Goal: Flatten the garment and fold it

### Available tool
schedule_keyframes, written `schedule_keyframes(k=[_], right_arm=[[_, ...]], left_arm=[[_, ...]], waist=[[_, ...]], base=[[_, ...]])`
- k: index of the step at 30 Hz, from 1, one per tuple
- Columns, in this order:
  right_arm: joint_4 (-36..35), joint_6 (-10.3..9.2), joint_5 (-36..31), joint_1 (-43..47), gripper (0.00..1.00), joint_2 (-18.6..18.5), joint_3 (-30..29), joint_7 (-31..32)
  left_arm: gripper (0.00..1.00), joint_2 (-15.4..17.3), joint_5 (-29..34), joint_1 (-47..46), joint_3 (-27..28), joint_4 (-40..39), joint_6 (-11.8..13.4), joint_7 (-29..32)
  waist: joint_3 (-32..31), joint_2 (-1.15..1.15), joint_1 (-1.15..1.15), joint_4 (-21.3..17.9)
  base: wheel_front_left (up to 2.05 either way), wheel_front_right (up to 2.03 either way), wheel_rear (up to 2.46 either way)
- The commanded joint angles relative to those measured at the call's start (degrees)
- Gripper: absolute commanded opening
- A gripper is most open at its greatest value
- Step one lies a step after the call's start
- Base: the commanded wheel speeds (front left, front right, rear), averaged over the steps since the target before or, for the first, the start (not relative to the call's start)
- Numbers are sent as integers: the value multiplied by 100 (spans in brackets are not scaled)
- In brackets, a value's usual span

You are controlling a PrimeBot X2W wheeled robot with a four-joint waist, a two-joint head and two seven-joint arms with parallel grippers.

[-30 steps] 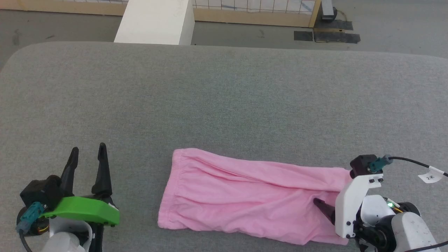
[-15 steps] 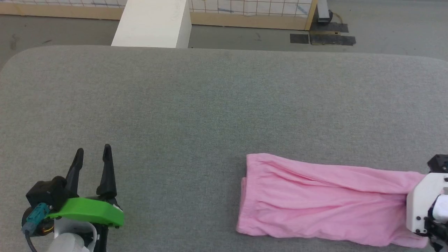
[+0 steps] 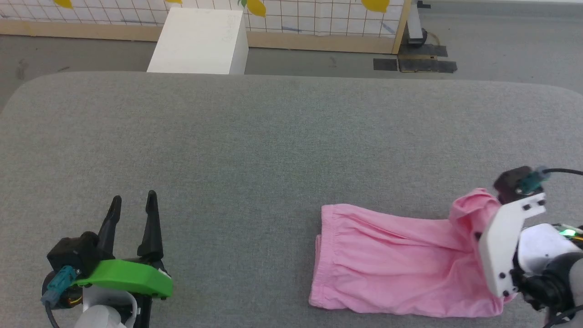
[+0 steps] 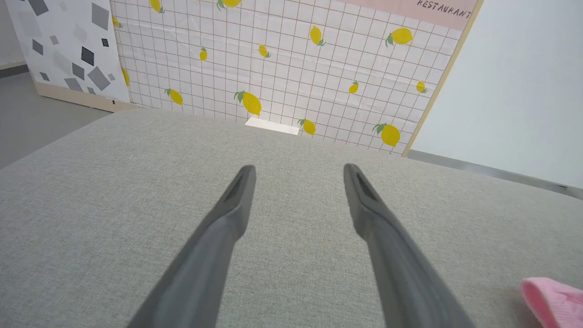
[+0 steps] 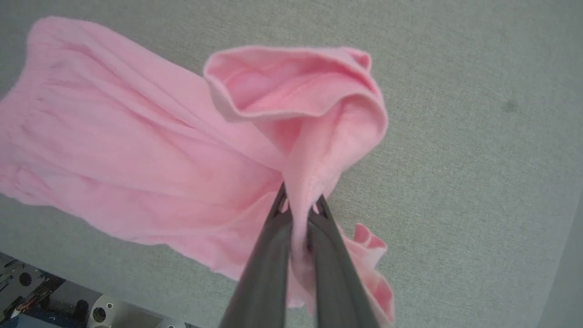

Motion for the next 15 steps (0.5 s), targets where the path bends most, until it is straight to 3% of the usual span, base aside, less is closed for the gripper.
schedule_keyframes(k=[1,6,15], right_arm=[[-146,-10,89,64,0,15,162,88],[-219,-10,284,-11,0,279,779,232],[622,-10,294,-602,0,1060,1505,-380]], left_arm=[[100,-24,31,61,-16,-4,23,-31],[100,-31,2,21,-54,15,0,-23],[100,-66,-45,5,-149,100,-42,-1]], waist=[[-4,46,0,11],[2,46,0,99],[54,46,0,396]], base=[[0,0,0],[0,0,0],[0,0,0]])
